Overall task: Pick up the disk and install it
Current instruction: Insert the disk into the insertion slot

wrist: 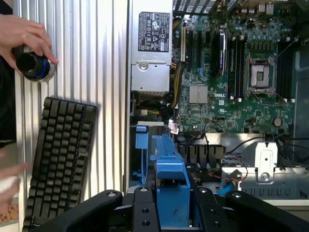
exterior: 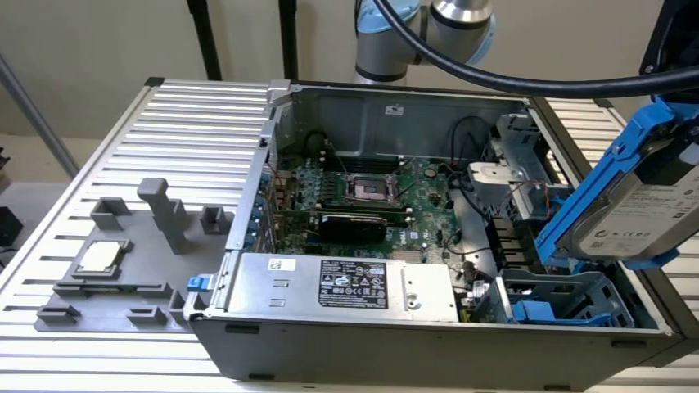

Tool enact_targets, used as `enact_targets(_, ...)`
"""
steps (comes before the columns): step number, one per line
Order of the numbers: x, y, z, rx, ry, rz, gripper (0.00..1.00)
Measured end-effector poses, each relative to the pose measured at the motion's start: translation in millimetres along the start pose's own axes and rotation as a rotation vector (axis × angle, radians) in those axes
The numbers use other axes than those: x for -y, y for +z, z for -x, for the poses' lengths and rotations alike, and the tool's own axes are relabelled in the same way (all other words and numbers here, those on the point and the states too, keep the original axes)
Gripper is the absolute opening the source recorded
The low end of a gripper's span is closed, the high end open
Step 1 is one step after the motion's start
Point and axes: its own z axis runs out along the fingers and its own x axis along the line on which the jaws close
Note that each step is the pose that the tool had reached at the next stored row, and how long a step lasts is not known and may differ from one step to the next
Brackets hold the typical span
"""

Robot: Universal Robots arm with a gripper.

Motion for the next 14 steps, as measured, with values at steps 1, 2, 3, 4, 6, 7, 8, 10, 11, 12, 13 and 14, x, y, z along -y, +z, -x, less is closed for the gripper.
enact_targets(1, 0.0, 0.0, 0.0, 0.0001, 0.000, 0.0000, 0.32)
enact_targets(2, 0.0, 0.0, 0.0, 0.0000, 0.000, 0.0000, 0.32)
enact_targets(3, 0.0, 0.0, 0.0, 0.0000, 0.000, 0.0001, 0.32)
enact_targets(4, 0.0, 0.0, 0.0, 0.0000, 0.001, 0.0001, 0.32)
enact_targets(6, 0.0, 0.0, 0.0, 0.0000, 0.001, 0.0000, 0.32)
enact_targets(7, 0.0, 0.0, 0.0, 0.0000, 0.001, 0.0000, 0.32)
enact_targets(8, 0.0, 0.0, 0.0, 0.0000, 0.001, -0.0001, 0.32)
enact_targets(10, -0.7, 0.5, -0.1, 0.0001, 0.001, -0.0002, 0.32)
enact_targets(11, -0.7, 1.9, -0.1, 0.0004, 0.001, -0.0001, 0.32)
enact_targets(12, -0.7, 3.6, -0.2, 0.0002, 0.001, 0.0003, 0.32)
enact_targets(13, -0.7, 5.4, -0.3, 0.0001, 0.001, 0.0004, 0.32)
enact_targets(14, -0.7, 7.2, -0.4, 0.0002, 0.001, 0.0005, 0.32)
